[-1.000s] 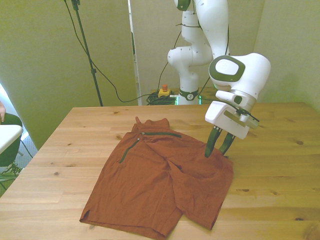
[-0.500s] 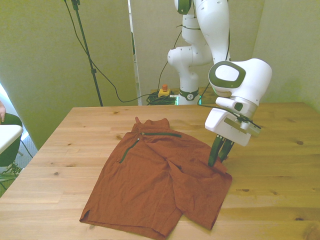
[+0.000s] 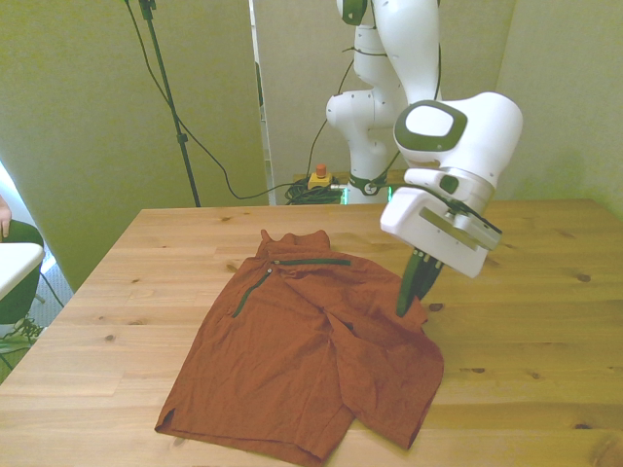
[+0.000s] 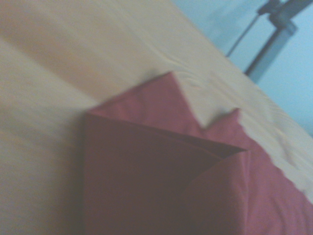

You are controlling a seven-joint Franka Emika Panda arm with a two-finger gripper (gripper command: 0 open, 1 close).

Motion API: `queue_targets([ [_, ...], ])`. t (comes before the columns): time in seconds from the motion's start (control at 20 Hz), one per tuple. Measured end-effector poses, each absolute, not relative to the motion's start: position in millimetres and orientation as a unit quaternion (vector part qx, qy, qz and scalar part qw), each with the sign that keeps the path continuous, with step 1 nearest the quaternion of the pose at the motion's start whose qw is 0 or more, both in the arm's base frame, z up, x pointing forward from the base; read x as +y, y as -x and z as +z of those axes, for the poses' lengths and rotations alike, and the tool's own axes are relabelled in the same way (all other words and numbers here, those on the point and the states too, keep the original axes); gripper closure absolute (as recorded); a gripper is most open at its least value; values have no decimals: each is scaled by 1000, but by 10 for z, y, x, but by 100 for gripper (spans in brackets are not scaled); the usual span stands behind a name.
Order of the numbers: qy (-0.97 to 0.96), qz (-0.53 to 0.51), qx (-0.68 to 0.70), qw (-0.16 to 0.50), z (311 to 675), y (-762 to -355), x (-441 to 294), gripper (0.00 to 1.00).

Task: Fold the shorts

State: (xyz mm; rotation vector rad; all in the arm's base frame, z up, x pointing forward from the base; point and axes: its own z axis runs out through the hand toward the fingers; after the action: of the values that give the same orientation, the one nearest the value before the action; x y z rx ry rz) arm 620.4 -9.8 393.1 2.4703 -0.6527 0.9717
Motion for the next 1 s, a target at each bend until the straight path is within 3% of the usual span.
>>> queue_targets([
  [0.25,-859,361,-287,221,4320,-6207,-910,100],
  [0.55,-840,350,-335,246,4340,-6447,-1819,100],
  [0.6,-837,346,-344,247,4340,-6485,-1965,0],
  [1.0,-818,341,-398,237,4392,-6674,-2679,0],
])
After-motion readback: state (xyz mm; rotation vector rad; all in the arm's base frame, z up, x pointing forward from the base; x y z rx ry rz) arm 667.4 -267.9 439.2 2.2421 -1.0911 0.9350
